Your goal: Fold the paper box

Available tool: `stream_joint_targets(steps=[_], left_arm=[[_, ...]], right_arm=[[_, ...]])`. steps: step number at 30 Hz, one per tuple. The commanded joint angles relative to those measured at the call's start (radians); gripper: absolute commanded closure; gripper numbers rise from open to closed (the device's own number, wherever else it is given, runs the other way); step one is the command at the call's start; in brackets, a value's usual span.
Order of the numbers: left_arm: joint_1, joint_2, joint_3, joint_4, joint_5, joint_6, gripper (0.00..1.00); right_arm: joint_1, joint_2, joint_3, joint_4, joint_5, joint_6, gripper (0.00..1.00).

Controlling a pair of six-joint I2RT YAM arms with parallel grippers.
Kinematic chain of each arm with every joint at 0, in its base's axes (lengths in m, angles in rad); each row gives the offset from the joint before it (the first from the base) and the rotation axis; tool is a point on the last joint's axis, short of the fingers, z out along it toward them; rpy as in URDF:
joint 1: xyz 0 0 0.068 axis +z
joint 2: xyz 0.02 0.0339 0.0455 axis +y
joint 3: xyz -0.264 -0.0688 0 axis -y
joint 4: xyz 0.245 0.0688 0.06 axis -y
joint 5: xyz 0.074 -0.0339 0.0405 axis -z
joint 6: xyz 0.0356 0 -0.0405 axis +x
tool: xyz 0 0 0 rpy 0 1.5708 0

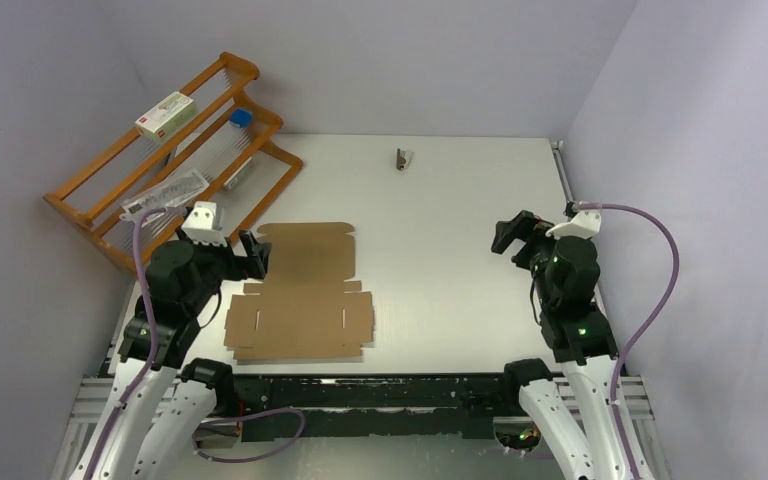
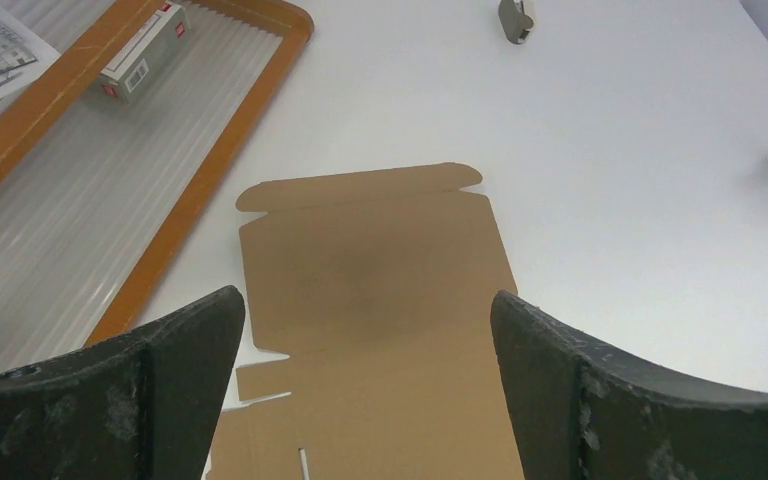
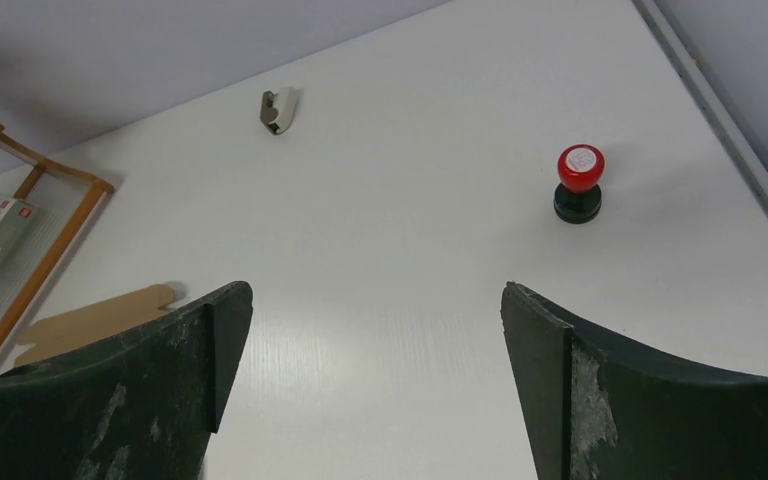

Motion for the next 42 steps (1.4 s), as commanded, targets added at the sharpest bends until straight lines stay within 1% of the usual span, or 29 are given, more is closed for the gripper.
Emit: stream_joint_targets(steps=[1, 9, 15, 19, 23, 28, 31, 34, 36, 40, 42], left_arm=[[-0.008, 0.004, -0.003, 0.028, 0.030, 0.013, 0.02], [-0.008, 0.011, -0.012, 0.040, 0.072, -0.006, 0.02], [-0.008, 0.028, -0.003, 0.014, 0.032, -0.028, 0.02], [-0.008, 0.072, 0.011, -0.029, 0.021, -0.092, 0.02], [-0.008, 0.169, 0.031, -0.097, 0.034, -0.163, 0.02], [-0.009, 0.288, 0.031, -0.165, 0.049, -0.221, 0.02], [-0.021, 0.361, 0.030, -0.192, 0.056, -0.245, 0.02], [-0.062, 0.419, 0.024, -0.191, 0.053, -0.277, 0.02], [-0.100, 0.435, -0.003, -0.165, 0.046, -0.314, 0.02], [-0.175, 0.449, -0.073, -0.094, 0.047, -0.396, 0.02], [-0.199, 0.460, -0.098, -0.065, 0.050, -0.417, 0.02]], right_arm=[[0.005, -0.018, -0.005, 0.021, -0.032, -0.015, 0.00], [0.004, 0.008, 0.008, 0.016, -0.072, -0.010, 0.00], [0.004, 0.022, 0.008, 0.018, -0.132, -0.011, 0.00], [0.003, 0.069, -0.014, 0.034, -0.263, 0.027, 0.00], [0.004, 0.141, -0.077, 0.075, -0.391, 0.069, 0.00], [0.013, 0.213, -0.185, 0.197, -0.571, 0.153, 0.00], [0.046, 0.257, -0.245, 0.259, -0.619, 0.213, 0.02], [0.100, 0.314, -0.303, 0.325, -0.634, 0.263, 0.05], [0.164, 0.352, -0.336, 0.390, -0.630, 0.306, 0.06], [0.336, 0.432, -0.369, 0.507, -0.546, 0.387, 0.08], [0.388, 0.480, -0.386, 0.575, -0.528, 0.432, 0.12]])
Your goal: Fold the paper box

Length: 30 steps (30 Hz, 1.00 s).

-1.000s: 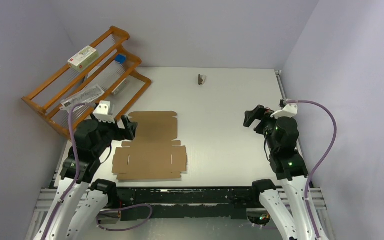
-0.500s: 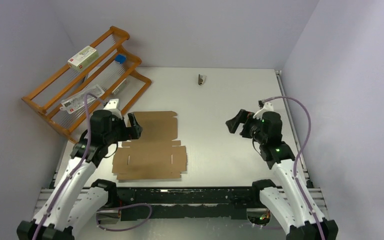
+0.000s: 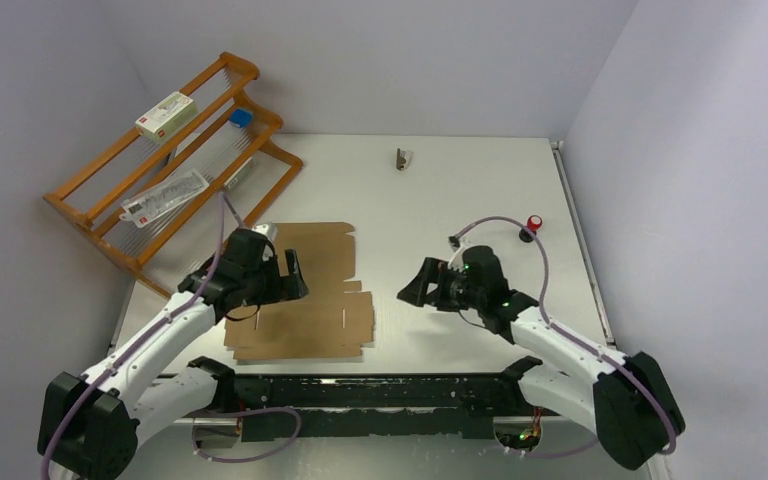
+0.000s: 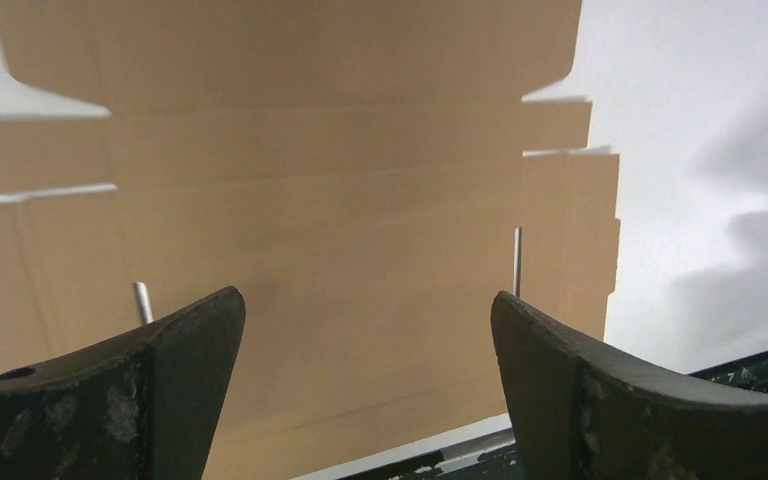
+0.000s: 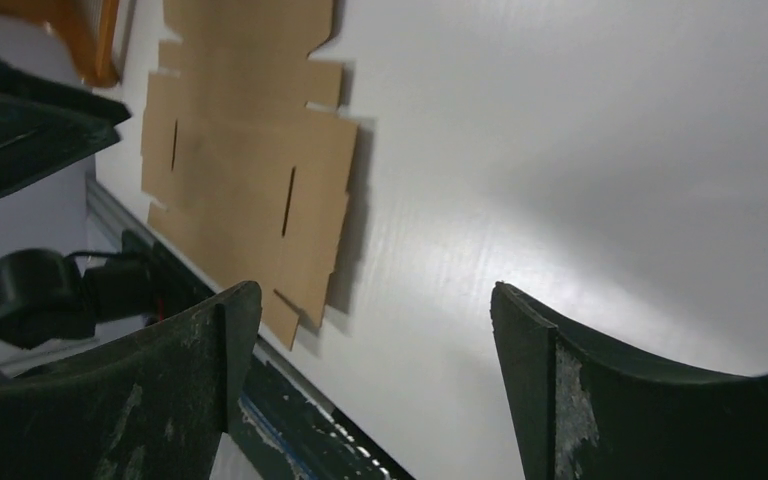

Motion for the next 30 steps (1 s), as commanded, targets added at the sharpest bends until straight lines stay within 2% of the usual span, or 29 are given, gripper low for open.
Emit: stream_joint_targets(steps=[1, 12, 22, 25, 30], left_arm=[[-0.053, 0.020, -0.055, 0.073, 0.013, -0.093, 0.02], [-0.138, 0.080, -0.122, 0.180, 0.030, -0.151, 0.02], [-0.197, 0.124, -0.169, 0.252, 0.051, -0.195, 0.02], [-0.226, 0.138, -0.178, 0.276, 0.055, -0.216, 0.02], [-0.272, 0.150, -0.164, 0.288, 0.050, -0.237, 0.02]], right_arm=[[0.111, 0.085, -0.028, 0.216, 0.045, 0.139, 0.14], [0.298, 0.376, -0.005, 0.439, 0.088, 0.257, 0.27], [0.364, 0.554, 0.020, 0.552, 0.080, 0.321, 0.40], [0.365, 0.576, 0.032, 0.544, 0.092, 0.316, 0.47], [0.358, 0.531, 0.089, 0.401, 0.170, 0.229, 0.68]])
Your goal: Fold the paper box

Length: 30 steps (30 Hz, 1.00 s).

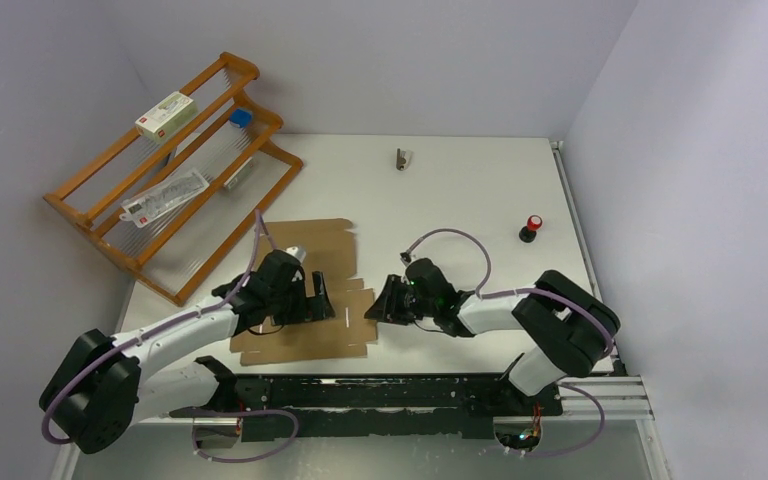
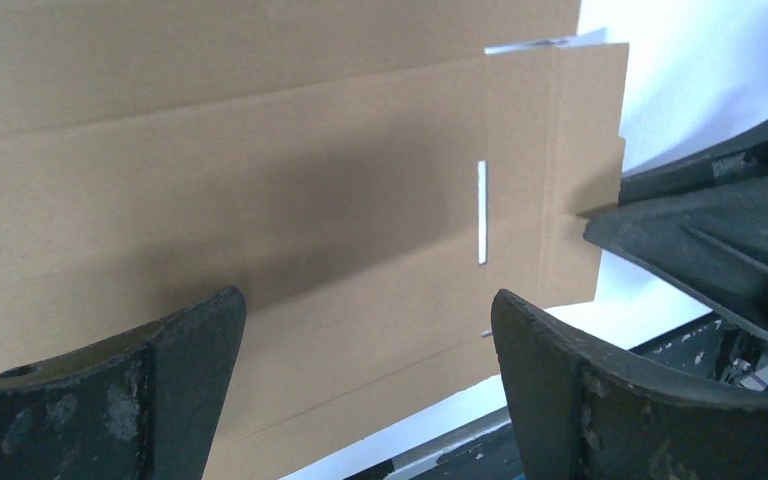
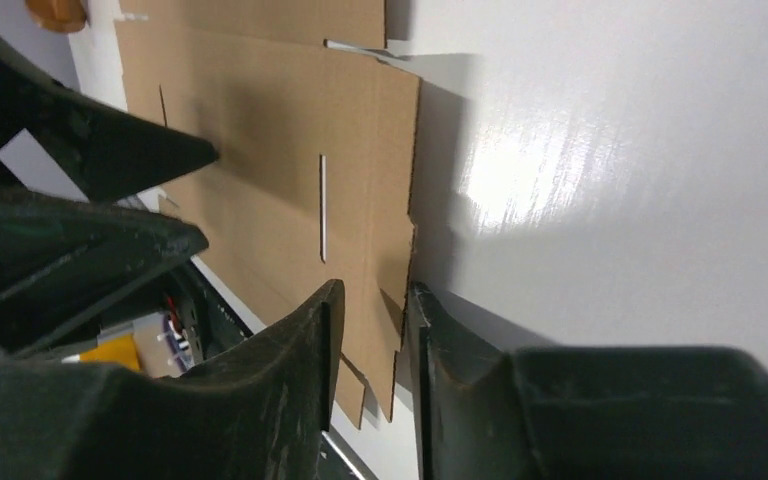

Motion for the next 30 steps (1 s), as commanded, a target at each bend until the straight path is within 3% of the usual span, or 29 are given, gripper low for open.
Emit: stream_joint_targets(steps=[1, 4, 7, 11, 19, 25, 30], left_arm=[[-0.046, 0.012, 0.001, 0.042, 0.027, -0.040, 0.02], [-0.063, 0.015, 0.023, 0.048, 0.038, -0.040, 0.02], [-0.065, 0.019, 0.086, -0.006, 0.018, 0.010, 0.02], [-0.065, 0.029, 0.265, -0.213, -0.117, 0.155, 0.02], [-0.023, 0.171, 0.571, -0.408, -0.339, 0.381, 0.02], [0.149, 0.271, 0.584, -0.392, -0.212, 0.406, 0.02], [0.189, 0.308, 0.563, -0.373, -0.195, 0.401, 0.02]], right_arm=[[-0.006, -0.041, 0.065, -0.128, 0.089, -0.091, 0.72], [-0.049, -0.080, 0.101, -0.219, 0.116, -0.170, 0.91], [-0.152, -0.104, 0.128, -0.267, 0.057, -0.289, 1.00], [-0.325, -0.054, 0.247, -0.389, -0.115, -0.519, 1.00], [-0.427, 0.155, 0.530, -0.651, -0.260, -0.825, 1.00], [-0.447, 0.225, 0.619, -0.721, -0.259, -0.890, 0.98], [-0.448, 0.187, 0.629, -0.676, -0.190, -0.831, 0.81]])
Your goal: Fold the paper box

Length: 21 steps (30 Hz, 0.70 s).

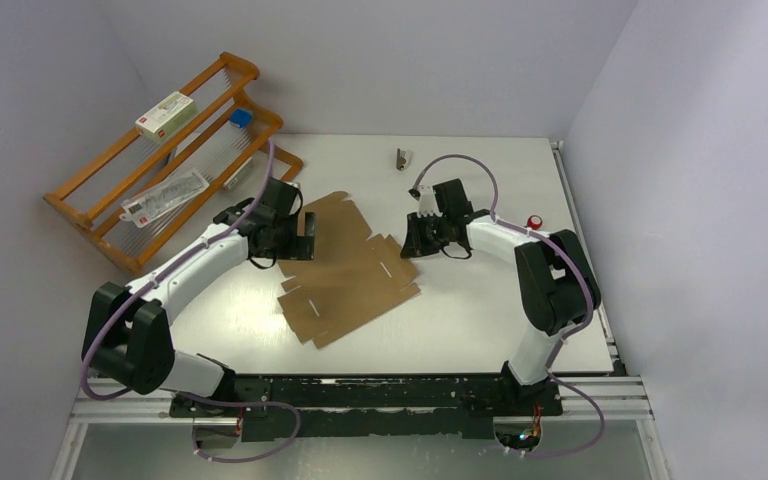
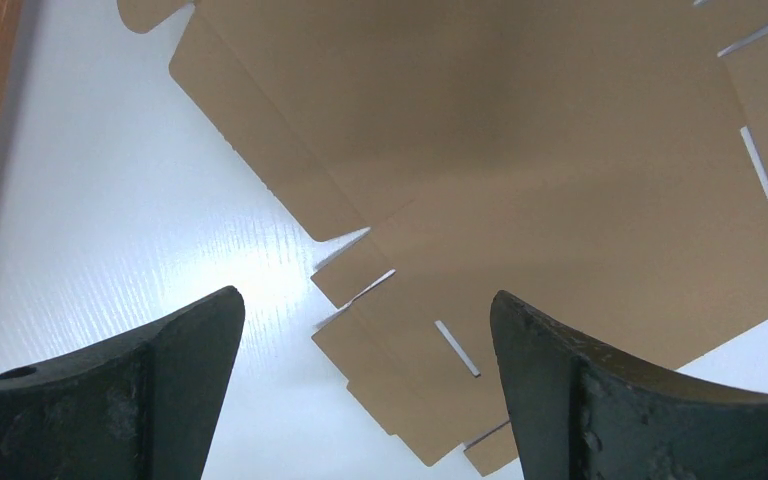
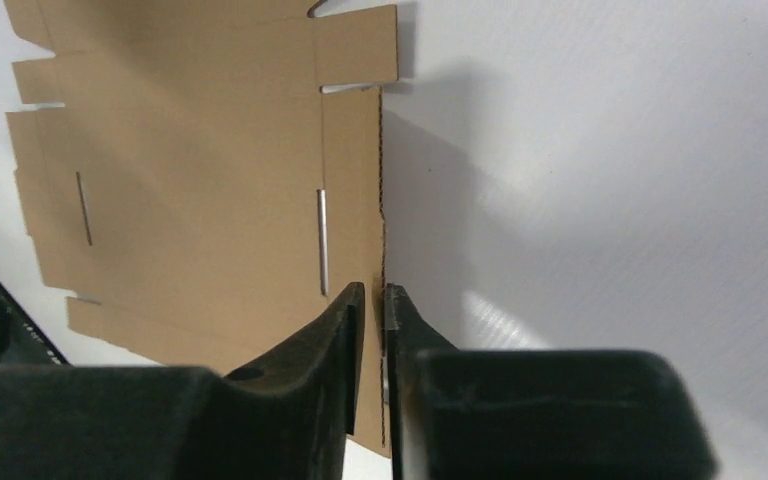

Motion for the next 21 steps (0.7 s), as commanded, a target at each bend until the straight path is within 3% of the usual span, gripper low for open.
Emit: stream_joint_targets(steps=[1, 13, 21], left_arm=[[0.020, 0.012, -0.018, -0.012, 0.050, 0.025, 0.02], [0.042, 0.016, -0.184, 0.062, 0.130, -0.039, 0.02], [0.042, 0.050, -0.223, 0.110, 0.178, -0.055, 0.02]], right_arm=[[-0.006, -0.049, 0.023, 0.010, 0.057, 0.024, 0.75], [-0.005, -0.411, -0.299, 0.135, 0.192, 0.312, 0.23], [0.013, -0.544, -0.457, 0.141, 0.193, 0.422, 0.13]])
